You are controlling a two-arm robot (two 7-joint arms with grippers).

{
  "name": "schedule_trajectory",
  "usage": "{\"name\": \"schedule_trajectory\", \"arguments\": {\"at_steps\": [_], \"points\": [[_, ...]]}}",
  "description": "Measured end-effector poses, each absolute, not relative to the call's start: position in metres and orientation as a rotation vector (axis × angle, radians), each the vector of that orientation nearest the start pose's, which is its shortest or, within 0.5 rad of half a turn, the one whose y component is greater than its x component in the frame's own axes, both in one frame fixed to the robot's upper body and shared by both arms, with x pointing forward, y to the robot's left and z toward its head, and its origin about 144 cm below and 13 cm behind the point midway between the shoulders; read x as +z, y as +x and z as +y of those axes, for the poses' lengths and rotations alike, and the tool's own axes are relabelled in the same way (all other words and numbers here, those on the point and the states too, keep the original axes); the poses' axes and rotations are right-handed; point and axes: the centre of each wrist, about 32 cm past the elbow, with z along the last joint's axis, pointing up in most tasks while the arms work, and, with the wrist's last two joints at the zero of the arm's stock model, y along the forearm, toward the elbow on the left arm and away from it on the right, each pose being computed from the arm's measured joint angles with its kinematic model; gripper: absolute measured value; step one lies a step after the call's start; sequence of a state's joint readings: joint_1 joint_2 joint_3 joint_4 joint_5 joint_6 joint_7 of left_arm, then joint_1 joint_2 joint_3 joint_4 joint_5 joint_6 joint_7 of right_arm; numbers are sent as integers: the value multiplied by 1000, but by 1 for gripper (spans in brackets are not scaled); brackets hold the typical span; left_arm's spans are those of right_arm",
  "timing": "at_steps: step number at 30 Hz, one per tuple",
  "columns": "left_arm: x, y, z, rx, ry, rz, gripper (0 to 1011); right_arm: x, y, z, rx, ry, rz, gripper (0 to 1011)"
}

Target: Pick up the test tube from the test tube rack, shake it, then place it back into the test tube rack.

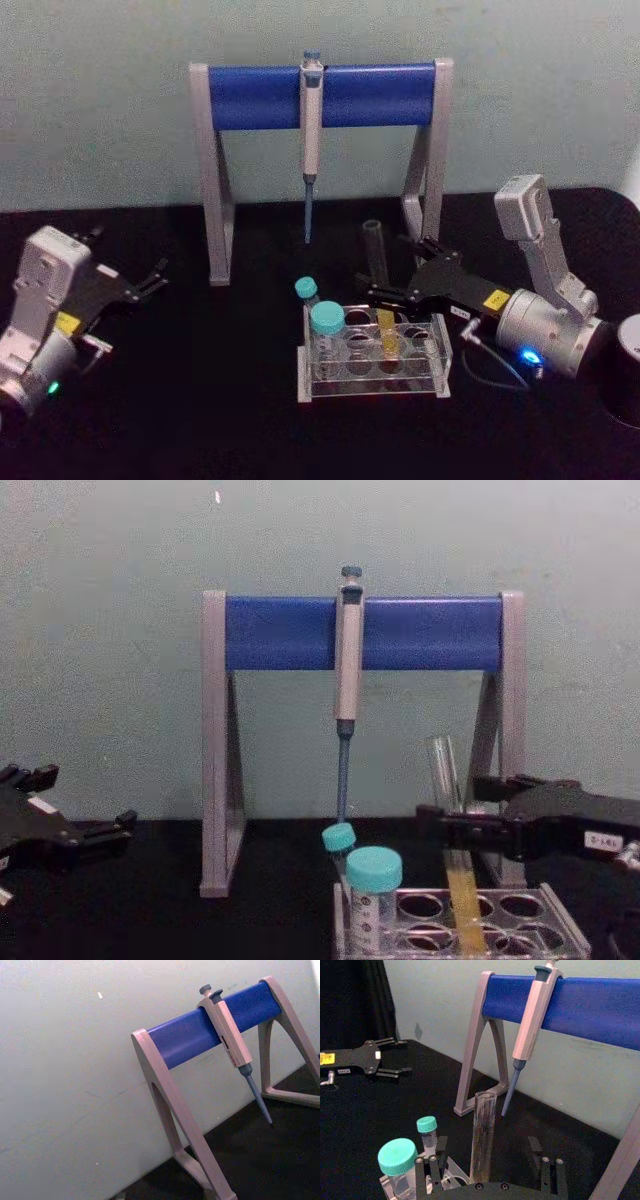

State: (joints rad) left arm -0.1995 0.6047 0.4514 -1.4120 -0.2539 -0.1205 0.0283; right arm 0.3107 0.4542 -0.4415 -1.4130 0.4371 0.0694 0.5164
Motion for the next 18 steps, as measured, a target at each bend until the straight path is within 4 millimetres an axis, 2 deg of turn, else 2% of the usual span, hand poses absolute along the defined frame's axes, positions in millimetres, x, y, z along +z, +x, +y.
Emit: {"name": "schedule_trajectory", "arguments": {"at_steps": [4, 6, 7, 16, 17, 18], "points": [[1140, 489, 310, 1248, 304, -285, 1001, 1174, 523, -257, -739, -146, 22, 978], [1140, 489, 310, 1248, 304, -285, 1001, 1174, 523, -257, -739, -146, 23, 914], [1140, 489, 310, 1248, 304, -285, 1001, 1174, 523, -257, -740, -146, 23, 914], [1140, 489, 310, 1248, 304, -285, 1001, 1174, 523, -257, -741, -146, 23, 674], [1140, 489, 310, 1248, 304, -285, 1001, 1174, 523, -257, -741, -146, 23, 604], [1140, 489, 310, 1248, 304, -285, 1001, 1174, 523, -257, -741, -146, 23, 590]]}}
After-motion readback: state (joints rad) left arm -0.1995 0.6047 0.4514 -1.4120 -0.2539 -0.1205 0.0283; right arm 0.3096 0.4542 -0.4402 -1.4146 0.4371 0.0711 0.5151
